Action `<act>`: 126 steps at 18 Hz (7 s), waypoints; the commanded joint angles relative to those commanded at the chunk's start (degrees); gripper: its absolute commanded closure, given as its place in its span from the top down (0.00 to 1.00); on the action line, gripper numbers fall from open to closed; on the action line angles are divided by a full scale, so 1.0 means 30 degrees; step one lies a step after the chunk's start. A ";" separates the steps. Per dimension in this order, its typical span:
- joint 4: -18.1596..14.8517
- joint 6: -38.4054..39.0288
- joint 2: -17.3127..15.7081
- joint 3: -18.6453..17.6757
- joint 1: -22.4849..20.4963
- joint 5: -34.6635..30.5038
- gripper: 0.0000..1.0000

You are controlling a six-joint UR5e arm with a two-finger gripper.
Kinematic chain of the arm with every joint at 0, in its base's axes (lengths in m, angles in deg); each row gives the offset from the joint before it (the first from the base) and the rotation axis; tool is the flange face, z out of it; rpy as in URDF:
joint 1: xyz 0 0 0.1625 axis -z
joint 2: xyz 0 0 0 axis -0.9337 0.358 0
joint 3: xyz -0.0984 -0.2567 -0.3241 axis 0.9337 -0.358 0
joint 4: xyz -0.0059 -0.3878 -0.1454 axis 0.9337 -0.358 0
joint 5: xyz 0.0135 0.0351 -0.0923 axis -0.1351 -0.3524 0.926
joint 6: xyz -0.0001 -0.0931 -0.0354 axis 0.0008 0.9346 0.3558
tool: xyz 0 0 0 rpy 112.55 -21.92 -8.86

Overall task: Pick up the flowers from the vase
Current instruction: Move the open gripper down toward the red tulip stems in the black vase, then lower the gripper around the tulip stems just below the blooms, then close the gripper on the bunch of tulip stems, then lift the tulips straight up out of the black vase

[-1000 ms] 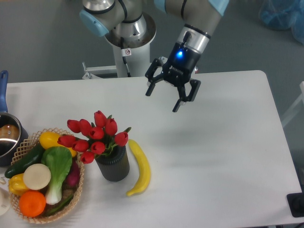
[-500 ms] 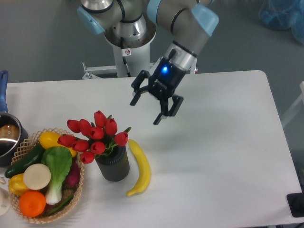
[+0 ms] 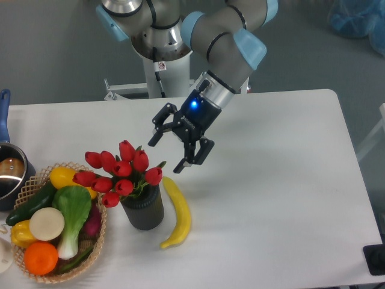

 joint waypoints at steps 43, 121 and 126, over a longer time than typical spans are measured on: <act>0.0000 0.0000 0.2550 0.1963 0.1905 0.1934 0.98; -0.0029 0.5303 0.0792 0.5098 0.1260 0.9519 0.47; -0.0029 0.5449 0.0675 0.5391 0.1289 0.9991 0.47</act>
